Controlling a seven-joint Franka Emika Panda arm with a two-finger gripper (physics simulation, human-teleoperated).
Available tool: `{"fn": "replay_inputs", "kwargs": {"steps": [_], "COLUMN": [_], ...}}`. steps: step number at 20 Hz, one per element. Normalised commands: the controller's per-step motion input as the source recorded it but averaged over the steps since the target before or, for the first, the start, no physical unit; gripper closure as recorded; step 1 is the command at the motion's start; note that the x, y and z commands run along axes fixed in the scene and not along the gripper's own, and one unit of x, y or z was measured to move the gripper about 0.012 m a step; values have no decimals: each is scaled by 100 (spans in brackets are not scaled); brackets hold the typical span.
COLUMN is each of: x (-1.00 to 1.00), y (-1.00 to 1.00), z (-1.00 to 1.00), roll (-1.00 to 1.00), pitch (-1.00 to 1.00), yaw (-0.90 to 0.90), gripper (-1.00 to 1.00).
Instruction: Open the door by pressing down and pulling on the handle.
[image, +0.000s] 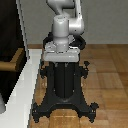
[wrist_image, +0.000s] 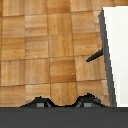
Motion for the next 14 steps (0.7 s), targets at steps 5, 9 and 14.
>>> {"fn": "replay_inputs", "kwargs": {"steps": [5,9,14], "x": [0,0,0], "y": [0,0,0], "z": [0,0,0], "roll": [0,0,0], "pitch": [0,0,0], "yaw": [0,0,0], "gripper": [-100,-100,-100]}}
